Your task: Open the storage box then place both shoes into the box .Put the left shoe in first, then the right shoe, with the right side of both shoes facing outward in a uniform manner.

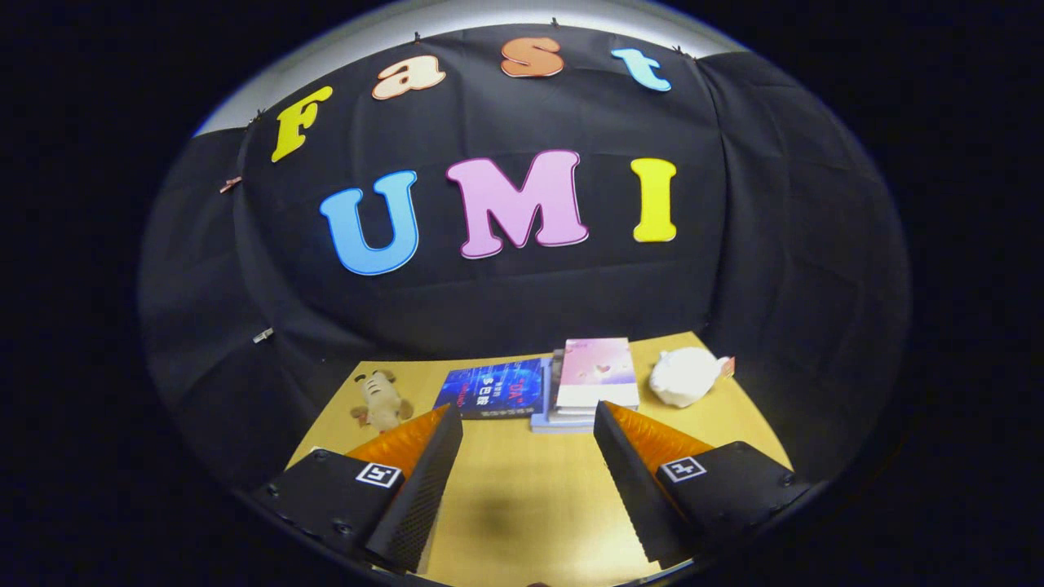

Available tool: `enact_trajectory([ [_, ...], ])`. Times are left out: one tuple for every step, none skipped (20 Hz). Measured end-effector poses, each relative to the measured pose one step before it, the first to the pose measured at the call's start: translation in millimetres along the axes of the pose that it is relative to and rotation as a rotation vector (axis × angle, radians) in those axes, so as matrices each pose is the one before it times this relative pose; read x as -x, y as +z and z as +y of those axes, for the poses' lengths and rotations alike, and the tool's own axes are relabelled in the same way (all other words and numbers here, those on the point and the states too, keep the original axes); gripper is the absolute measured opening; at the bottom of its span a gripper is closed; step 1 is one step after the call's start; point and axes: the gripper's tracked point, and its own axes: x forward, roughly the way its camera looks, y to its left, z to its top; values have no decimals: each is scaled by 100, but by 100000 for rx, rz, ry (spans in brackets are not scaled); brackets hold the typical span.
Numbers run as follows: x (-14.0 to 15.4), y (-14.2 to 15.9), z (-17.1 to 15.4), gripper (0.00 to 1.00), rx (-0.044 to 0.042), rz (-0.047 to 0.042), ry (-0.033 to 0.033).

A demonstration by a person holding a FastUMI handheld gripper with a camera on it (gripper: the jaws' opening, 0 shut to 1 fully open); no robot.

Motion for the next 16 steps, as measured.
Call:
enact_trajectory([
  [804,784,-1083,99,1598,-2339,-627],
  [685,753,-1248,99,1460,-2213,-964],
  [673,600,-1316,99,998,-1918,-883],
  [686,616,-1058,99,939,-1718,-565],
  [588,571,-1075,99,941,-1085,-499],
  [562,374,-1014,99,738,-839,-351],
  [516,158,-1068,99,771,-269,-1044],
  [612,47,-1170,99,776,349,-1193],
  [722,130,-889,99,622,-485,-514],
  [681,227,-1026,99,649,-813,-1092],
  [855,504,-859,99,523,-1581,-949],
  [702,355,-935,99,406,-1374,-938],
  [610,271,-912,99,266,-1026,-1330],
  [564,103,-764,99,-309,-608,-522],
  [528,-40,-638,99,-816,-238,-515],
  [415,97,-617,99,-764,-597,-2],
])
